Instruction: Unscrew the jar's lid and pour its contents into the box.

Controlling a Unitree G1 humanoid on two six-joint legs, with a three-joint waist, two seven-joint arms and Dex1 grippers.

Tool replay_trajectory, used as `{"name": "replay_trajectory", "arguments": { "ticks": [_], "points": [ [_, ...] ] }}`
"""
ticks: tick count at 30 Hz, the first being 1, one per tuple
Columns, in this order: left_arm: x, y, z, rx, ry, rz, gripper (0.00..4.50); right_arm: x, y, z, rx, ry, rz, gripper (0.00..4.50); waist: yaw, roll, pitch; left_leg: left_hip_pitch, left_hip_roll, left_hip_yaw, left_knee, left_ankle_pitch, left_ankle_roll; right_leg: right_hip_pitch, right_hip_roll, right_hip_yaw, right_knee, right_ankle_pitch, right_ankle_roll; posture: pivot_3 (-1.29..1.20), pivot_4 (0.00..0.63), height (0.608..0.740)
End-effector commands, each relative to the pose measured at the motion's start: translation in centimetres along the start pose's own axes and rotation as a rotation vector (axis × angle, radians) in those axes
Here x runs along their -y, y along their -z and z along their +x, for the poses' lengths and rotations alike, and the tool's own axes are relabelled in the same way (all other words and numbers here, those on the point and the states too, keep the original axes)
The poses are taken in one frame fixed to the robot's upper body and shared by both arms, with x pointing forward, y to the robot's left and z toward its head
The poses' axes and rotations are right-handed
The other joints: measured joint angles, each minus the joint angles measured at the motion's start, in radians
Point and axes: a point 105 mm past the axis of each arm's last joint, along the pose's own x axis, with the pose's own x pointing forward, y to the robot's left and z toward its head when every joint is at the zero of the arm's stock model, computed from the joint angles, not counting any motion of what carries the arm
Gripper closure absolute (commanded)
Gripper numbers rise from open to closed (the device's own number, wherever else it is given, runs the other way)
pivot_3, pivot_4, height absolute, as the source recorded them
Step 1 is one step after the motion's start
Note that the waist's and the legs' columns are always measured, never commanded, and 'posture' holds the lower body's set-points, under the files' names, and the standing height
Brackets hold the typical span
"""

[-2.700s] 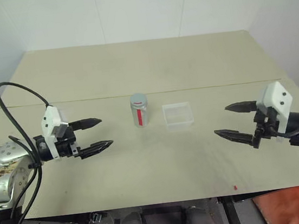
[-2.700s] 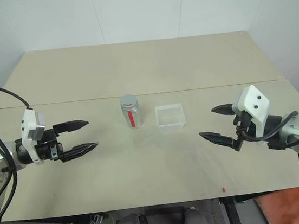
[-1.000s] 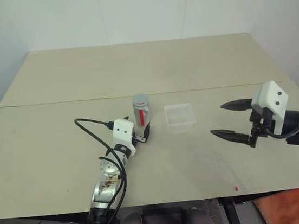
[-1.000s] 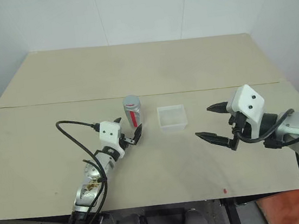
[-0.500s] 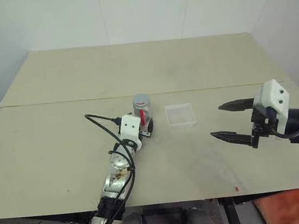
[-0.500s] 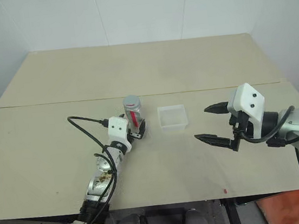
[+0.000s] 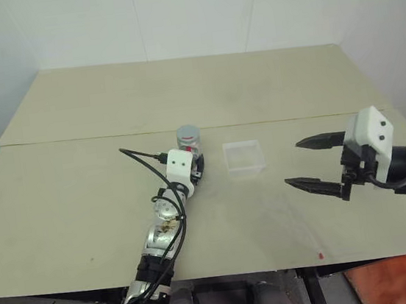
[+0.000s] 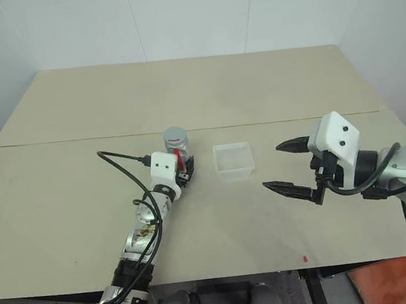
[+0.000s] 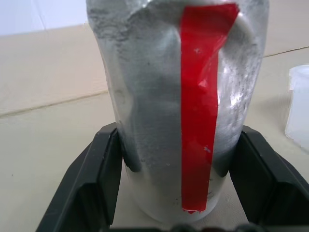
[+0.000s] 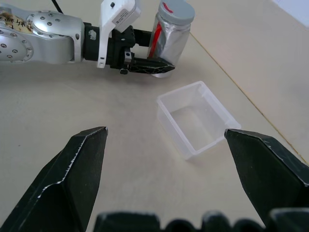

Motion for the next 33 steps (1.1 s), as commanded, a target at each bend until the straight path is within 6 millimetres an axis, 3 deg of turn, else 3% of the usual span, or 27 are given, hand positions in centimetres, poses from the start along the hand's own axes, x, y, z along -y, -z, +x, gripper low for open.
{"name": "replay_trajectory", "arguments": {
  "ticks": [1,8,15,21,33],
  "points": [
    [0.3,-2.5,-0.4,0.091,0.157,-0.004,1.65,0.3,-1.9,0.7,0.084,0.050,-0.027,0.00,-0.003,0.000,0.000,0.000,0.000,0.000,0.000,0.000,0.000,0.000,0.000,0.000,0.000,0.000,0.000,0.00,0.150,0.740],
    [-0.8,-6.1,-2.7,0.149,0.613,0.013,1.65,0.2,-5.1,5.9,0.247,0.054,0.049,0.00,-0.014,0.001,0.000,0.000,0.001,0.000,-0.001,0.001,-0.002,-0.002,0.001,0.000,0.001,0.000,-0.001,0.00,0.150,0.740],
    [-0.9,-7.6,-5.0,0.120,0.934,0.100,1.65,0.3,-9.0,10.2,0.366,0.022,0.102,0.00,-0.007,0.001,0.000,-0.001,0.001,0.003,0.000,0.001,-0.002,-0.002,0.001,-0.001,0.001,0.000,-0.001,0.00,0.150,0.740],
    [-0.6,-8.4,-5.0,0.151,0.974,0.116,1.65,-0.3,-10.1,12.2,0.375,-0.009,0.125,0.00,-0.003,0.001,0.000,-0.002,0.001,0.007,0.000,0.001,-0.002,-0.002,0.001,-0.002,0.001,0.000,-0.001,0.00,0.150,0.740],
    [-0.5,-8.7,-4.8,0.159,0.986,0.120,1.65,-1.4,-10.3,12.9,0.368,-0.089,0.139,0.00,-0.007,0.001,0.000,-0.005,0.001,0.006,0.000,0.001,-0.001,-0.003,0.001,-0.003,0.002,0.000,-0.001,0.00,0.150,0.740]
  ]
}}
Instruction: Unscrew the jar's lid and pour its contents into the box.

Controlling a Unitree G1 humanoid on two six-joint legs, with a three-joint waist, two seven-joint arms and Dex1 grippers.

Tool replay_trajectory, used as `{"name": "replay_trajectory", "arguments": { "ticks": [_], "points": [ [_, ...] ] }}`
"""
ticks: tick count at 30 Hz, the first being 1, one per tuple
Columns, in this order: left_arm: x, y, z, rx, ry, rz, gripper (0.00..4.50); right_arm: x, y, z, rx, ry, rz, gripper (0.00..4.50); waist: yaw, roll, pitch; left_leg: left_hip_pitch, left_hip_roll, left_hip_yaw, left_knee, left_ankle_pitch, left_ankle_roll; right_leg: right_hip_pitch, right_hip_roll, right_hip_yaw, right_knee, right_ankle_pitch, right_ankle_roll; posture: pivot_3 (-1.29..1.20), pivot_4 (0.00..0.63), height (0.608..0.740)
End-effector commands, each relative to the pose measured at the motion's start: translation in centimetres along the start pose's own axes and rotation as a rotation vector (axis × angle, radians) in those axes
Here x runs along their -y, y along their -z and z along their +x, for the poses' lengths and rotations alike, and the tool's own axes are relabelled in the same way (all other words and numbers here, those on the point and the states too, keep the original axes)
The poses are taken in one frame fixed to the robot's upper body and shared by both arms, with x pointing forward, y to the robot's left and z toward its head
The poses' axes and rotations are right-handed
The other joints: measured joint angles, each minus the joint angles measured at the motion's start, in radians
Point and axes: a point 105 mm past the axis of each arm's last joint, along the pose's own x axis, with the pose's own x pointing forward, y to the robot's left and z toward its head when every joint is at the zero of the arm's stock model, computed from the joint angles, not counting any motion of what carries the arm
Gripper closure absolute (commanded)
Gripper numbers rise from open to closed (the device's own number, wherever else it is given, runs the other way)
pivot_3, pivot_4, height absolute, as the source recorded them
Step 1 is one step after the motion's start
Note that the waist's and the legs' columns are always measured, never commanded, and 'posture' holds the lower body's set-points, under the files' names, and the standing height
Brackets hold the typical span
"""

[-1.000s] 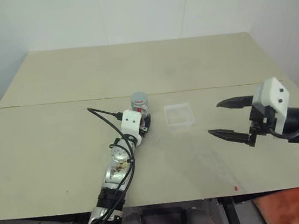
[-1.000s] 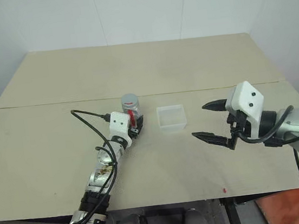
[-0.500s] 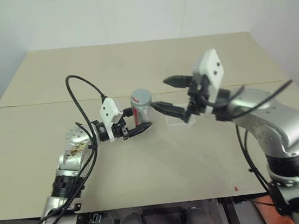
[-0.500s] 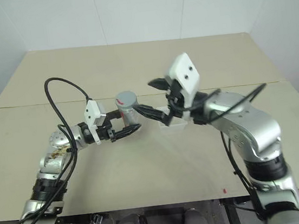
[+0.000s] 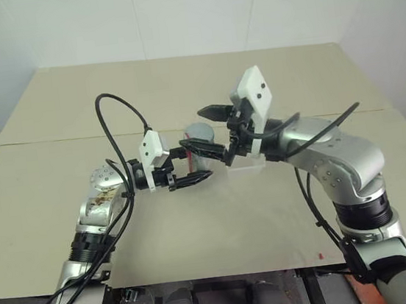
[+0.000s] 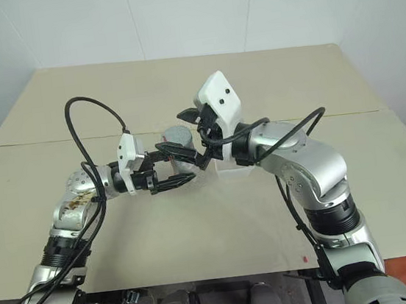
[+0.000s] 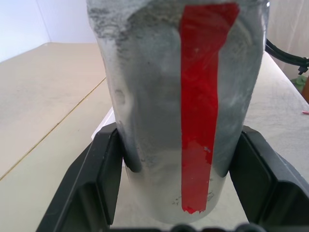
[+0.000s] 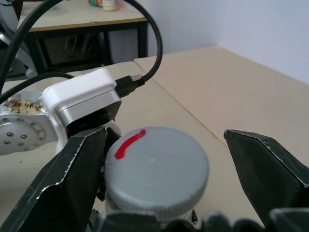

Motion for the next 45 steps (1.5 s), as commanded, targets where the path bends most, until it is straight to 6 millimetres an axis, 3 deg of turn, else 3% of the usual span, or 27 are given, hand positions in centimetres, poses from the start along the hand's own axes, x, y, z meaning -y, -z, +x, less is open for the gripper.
{"name": "replay_trajectory", "arguments": {
  "ticks": [1,3,6,9,11,16,30,37,42,45],
  "points": [
    [-0.3,-1.6,0.2,0.035,0.008,0.056,1.65,-0.1,-1.4,0.1,0.031,-0.008,-0.029,0.00,0.000,0.000,0.000,0.000,0.000,0.000,0.000,0.000,0.000,0.000,0.000,0.000,0.000,0.000,0.000,0.00,0.150,0.740],
    [-0.3,-1.6,0.1,0.035,0.009,0.057,1.65,0.0,-1.4,0.1,0.029,-0.009,-0.026,0.00,0.000,0.000,0.000,0.000,0.000,0.000,0.000,0.000,0.000,0.000,0.000,0.000,0.000,0.000,0.000,0.00,0.150,0.740],
    [-0.1,-1.6,0.1,0.037,0.013,0.057,1.65,0.1,-1.4,0.1,0.032,-0.009,-0.025,0.60,0.000,0.000,0.000,0.000,0.000,0.000,0.000,0.000,0.000,0.000,0.000,0.000,0.000,0.000,0.000,0.00,0.150,0.740],
    [0.0,-1.5,0.1,0.035,0.015,0.054,1.65,-0.1,-1.5,0.0,0.038,-0.018,-0.024,1.58,-0.001,0.000,0.000,0.000,0.000,0.000,0.000,0.000,0.000,0.000,0.000,0.000,0.000,0.000,0.000,0.00,0.150,0.740],
    [0.1,-1.5,0.1,0.037,0.016,0.051,1.65,-0.2,-1.5,-0.1,0.038,-0.026,-0.022,1.71,0.000,0.000,0.000,0.000,0.000,0.000,0.000,0.000,0.000,0.000,0.000,0.000,0.000,0.000,0.000,0.00,0.150,0.740],
    [0.3,-1.8,0.0,0.054,0.039,0.051,1.65,-0.7,-1.2,-0.4,0.033,-0.073,-0.014,1.71,0.000,0.000,0.000,0.000,0.000,-0.001,0.000,0.000,0.000,0.000,0.000,0.000,0.000,0.000,0.000,0.00,0.150,0.740],
    [4.5,-5.6,0.0,0.177,0.394,0.114,1.65,-4.3,-1.9,-2.7,0.077,-0.665,0.026,1.71,0.000,0.000,0.000,-0.001,0.000,-0.002,0.000,0.000,0.000,0.000,0.000,-0.001,-0.001,0.000,0.000,0.00,0.150,0.740],
    [5.1,-6.0,-0.1,0.173,0.438,0.129,1.65,-4.2,-1.4,-2.4,0.071,-0.708,0.013,1.71,0.001,0.000,0.000,-0.001,0.000,-0.002,0.000,0.000,0.000,0.000,0.000,-0.001,-0.001,0.000,0.000,0.00,0.150,0.740],
    [4.8,-5.4,-0.3,0.154,0.399,0.114,1.65,-3.3,-1.5,-2.0,0.093,-0.607,0.007,0.10,0.001,0.000,0.000,-0.001,0.000,-0.003,0.000,0.000,0.000,0.000,0.000,-0.001,0.000,0.000,0.000,0.00,0.150,0.740],
    [4.3,-5.0,-0.7,0.136,0.363,0.100,1.65,-2.5,-1.5,-2.0,0.100,-0.521,0.003,0.02,0.001,0.000,0.000,-0.001,0.000,-0.003,0.000,0.000,0.000,0.000,0.000,-0.001,0.000,0.000,0.000,0.00,0.150,0.740]
  ]
}}
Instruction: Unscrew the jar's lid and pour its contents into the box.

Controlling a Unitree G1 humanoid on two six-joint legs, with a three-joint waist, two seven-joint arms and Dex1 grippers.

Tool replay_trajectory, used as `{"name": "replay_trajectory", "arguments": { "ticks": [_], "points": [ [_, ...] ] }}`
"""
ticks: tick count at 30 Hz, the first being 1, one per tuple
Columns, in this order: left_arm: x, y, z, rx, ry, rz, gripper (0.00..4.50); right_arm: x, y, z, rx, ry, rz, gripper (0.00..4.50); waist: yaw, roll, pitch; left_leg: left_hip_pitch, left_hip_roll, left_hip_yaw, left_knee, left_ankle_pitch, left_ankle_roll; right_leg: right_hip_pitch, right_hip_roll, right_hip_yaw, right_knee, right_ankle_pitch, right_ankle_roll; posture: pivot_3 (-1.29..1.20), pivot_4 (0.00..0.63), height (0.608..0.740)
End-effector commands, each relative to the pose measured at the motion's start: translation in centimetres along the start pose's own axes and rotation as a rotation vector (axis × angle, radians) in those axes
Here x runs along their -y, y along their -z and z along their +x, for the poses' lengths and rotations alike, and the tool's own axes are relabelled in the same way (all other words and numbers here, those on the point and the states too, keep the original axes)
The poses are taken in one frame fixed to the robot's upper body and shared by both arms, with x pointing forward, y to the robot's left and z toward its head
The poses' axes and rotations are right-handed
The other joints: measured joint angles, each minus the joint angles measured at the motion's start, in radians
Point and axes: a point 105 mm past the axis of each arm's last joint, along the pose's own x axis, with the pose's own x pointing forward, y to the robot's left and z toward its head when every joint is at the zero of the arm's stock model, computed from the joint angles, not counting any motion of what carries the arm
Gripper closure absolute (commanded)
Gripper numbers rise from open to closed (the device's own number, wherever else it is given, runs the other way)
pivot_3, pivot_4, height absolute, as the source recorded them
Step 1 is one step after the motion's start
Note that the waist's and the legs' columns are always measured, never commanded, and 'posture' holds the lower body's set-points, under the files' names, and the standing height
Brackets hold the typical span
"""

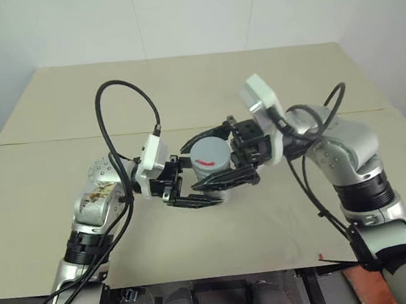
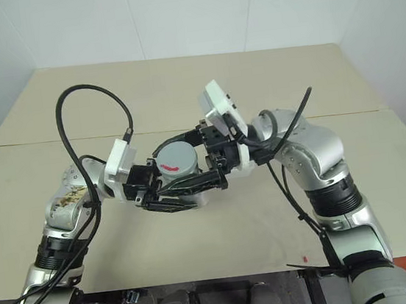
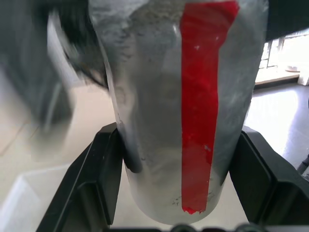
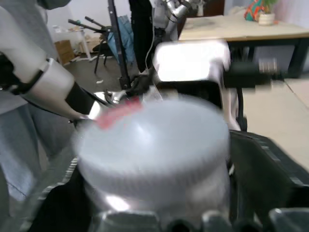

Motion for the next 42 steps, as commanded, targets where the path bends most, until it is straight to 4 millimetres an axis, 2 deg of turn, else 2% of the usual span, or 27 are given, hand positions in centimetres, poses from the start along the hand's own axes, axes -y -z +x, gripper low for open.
{"name": "replay_trajectory", "arguments": {
  "ticks": [1,11,13,18,21,27,32,42],
  "points": [
    [-0.4,-0.6,-0.9,-0.002,-0.046,0.029,1.65,0.7,-1.1,-1.1,0.026,0.117,-0.055,0.02,0.000,0.000,0.000,0.000,0.000,0.000,0.000,0.000,0.000,0.000,0.000,0.000,0.000,0.000,0.000,0.00,0.150,0.740],
    [-1.8,0.7,-4.3,-0.036,-0.294,-0.033,1.65,0.8,-0.4,-3.6,0.010,0.412,-0.076,0.02,0.002,0.000,0.000,0.000,0.000,-0.002,0.000,0.000,0.000,0.000,0.000,0.000,-0.001,0.000,0.000,0.00,0.150,0.740],
    [-2.6,0.6,-4.5,-0.019,-0.379,-0.033,1.65,1.5,-0.4,-4.2,0.008,0.529,-0.083,0.02,0.002,0.000,0.000,0.000,0.000,-0.002,0.000,0.000,0.000,0.000,0.000,0.000,-0.001,0.000,0.000,0.00,0.150,0.740],
    [-4.0,1.0,-4.0,-0.015,-0.525,-0.028,1.65,2.0,-1.2,-4.7,0.049,0.678,-0.109,0.02,0.002,0.000,0.000,0.000,0.000,-0.002,0.000,0.000,0.000,0.000,0.000,0.000,-0.001,0.000,0.000,0.00,0.150,0.740],
    [-5.3,1.9,-3.2,-0.048,-0.645,-0.020,1.65,3.0,-2.0,-4.1,0.093,0.807,-0.098,0.02,0.002,0.000,0.000,0.000,0.000,-0.003,0.000,0.000,0.000,0.000,0.000,0.000,0.000,0.000,0.000,0.00,0.150,0.740],
    [-6.2,2.5,-2.2,-0.083,-0.755,-0.024,1.65,3.2,-3.0,-2.3,0.137,0.855,-0.111,0.02,0.000,0.000,0.000,0.000,0.000,-0.002,-0.001,0.000,-0.001,-0.001,0.000,0.000,0.000,0.000,0.000,0.00,0.150,0.740],
    [-6.1,2.5,-1.5,-0.080,-0.770,-0.033,1.65,3.5,-3.0,-1.4,0.136,0.854,-0.106,0.02,0.000,0.000,0.000,0.000,0.000,-0.002,-0.001,0.000,0.000,-0.001,0.000,0.000,0.000,0.000,0.000,0.00,0.150,0.740],
    [-5.9,2.4,-0.9,-0.083,-0.759,-0.032,1.65,5.2,-2.0,-0.3,0.088,0.908,-0.086,0.02,-0.003,0.000,0.000,0.000,0.000,-0.002,-0.001,0.000,-0.001,-0.001,0.000,0.000,0.000,0.000,0.000,0.00,0.150,0.740]
  ]
}}
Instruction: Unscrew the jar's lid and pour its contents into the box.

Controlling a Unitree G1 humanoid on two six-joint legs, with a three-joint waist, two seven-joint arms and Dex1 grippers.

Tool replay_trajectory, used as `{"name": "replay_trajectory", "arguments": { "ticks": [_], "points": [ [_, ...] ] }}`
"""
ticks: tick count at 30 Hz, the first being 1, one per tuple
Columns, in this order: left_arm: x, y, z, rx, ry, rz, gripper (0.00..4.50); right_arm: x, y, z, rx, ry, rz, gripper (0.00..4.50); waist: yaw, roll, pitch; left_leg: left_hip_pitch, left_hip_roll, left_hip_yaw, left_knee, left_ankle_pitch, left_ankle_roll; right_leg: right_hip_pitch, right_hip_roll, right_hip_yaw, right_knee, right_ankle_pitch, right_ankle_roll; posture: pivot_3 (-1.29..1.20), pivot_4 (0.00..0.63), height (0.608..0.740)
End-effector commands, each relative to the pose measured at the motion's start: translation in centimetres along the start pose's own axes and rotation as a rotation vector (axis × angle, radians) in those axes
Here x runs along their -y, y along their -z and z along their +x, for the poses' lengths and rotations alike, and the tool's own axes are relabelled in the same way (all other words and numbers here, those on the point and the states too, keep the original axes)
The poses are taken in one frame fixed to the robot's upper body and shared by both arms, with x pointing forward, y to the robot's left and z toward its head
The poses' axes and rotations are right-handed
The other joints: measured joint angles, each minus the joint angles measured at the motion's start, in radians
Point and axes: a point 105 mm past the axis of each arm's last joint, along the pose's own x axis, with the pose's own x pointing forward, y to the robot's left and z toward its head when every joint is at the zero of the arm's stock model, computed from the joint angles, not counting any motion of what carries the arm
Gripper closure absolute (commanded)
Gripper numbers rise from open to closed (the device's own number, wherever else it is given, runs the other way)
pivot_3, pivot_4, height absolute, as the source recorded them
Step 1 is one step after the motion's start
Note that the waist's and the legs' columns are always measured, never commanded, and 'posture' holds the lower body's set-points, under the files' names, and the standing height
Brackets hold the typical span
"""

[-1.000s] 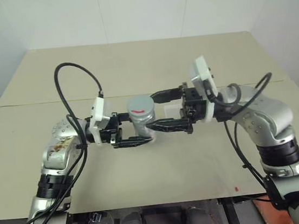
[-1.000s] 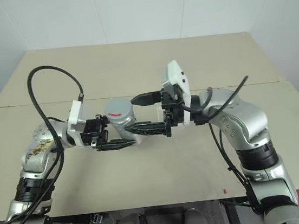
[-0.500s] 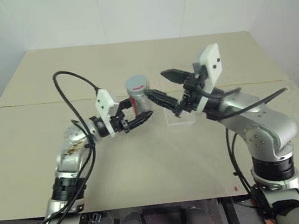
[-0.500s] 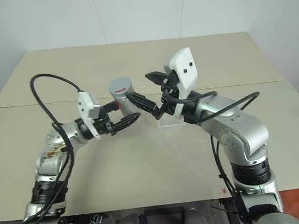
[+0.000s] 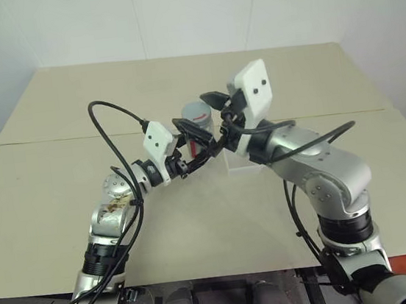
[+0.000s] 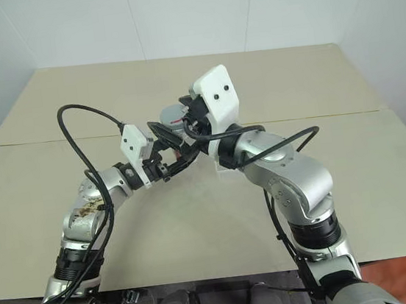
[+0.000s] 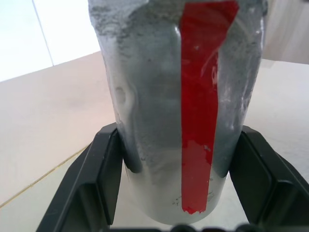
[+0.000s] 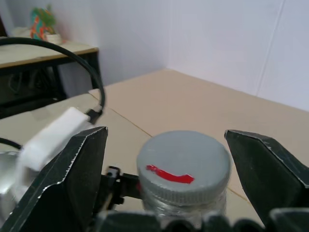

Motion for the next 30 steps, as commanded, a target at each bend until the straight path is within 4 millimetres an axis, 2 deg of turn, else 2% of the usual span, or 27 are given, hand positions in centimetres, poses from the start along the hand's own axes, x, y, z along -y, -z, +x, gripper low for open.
{"name": "replay_trajectory", "arguments": {
  "ticks": [1,12,15,18,19,26,30],
  "points": [
    [0.6,-1.4,0.1,0.038,0.023,0.042,1.65,0.0,-1.3,0.4,0.038,0.012,-0.035,0.02,-0.001,0.000,0.000,0.000,0.000,0.000,0.000,0.000,0.000,0.000,0.000,0.000,0.000,0.000,0.000,0.00,0.150,0.740],
    [0.9,-1.3,0.0,0.035,0.038,0.043,1.65,0.4,-1.2,0.8,0.029,0.028,-0.043,0.02,-0.004,0.000,0.000,0.000,0.000,0.000,0.000,0.000,0.000,0.000,0.000,0.000,0.000,0.000,0.000,0.00,0.150,0.740],
    [0.9,-1.3,0.0,0.033,0.041,0.042,1.65,0.5,-1.3,0.8,0.031,0.034,-0.048,0.54,-0.005,0.000,0.000,0.000,0.000,0.000,0.000,0.000,0.000,0.000,0.000,0.000,0.000,0.000,0.000,0.00,0.150,0.740],
    [0.9,-1.3,-0.1,0.030,0.044,0.042,1.65,0.5,-1.3,0.7,0.031,0.035,-0.055,1.53,-0.007,0.000,0.000,0.000,0.000,0.000,0.000,0.000,0.000,0.000,0.000,0.000,0.000,0.000,0.000,0.00,0.150,0.740],
    [0.9,-1.3,-0.1,0.029,0.044,0.042,1.65,0.5,-1.3,0.7,0.031,0.035,-0.056,1.70,-0.007,0.000,0.000,0.000,0.000,0.000,0.000,0.000,0.000,0.000,0.000,0.000,0.000,0.000,0.000,0.00,0.150,0.740],
    [1.3,-1.1,-0.7,0.017,0.112,0.043,1.65,1.0,-1.1,0.2,0.013,0.028,-0.094,1.70,-0.009,0.000,0.000,0.000,0.000,0.000,0.000,0.000,0.000,0.000,0.000,0.000,0.000,0.000,0.000,0.00,0.150,0.740],
    [1.9,-2.1,-2.1,0.062,0.268,0.047,1.65,0.6,-1.0,-0.8,0.005,-0.114,-0.091,1.70,-0.010,0.000,0.000,0.000,0.000,0.000,-0.001,0.000,0.000,0.000,0.000,0.000,0.000,0.000,0.000,0.00,0.150,0.740]
  ]
}}
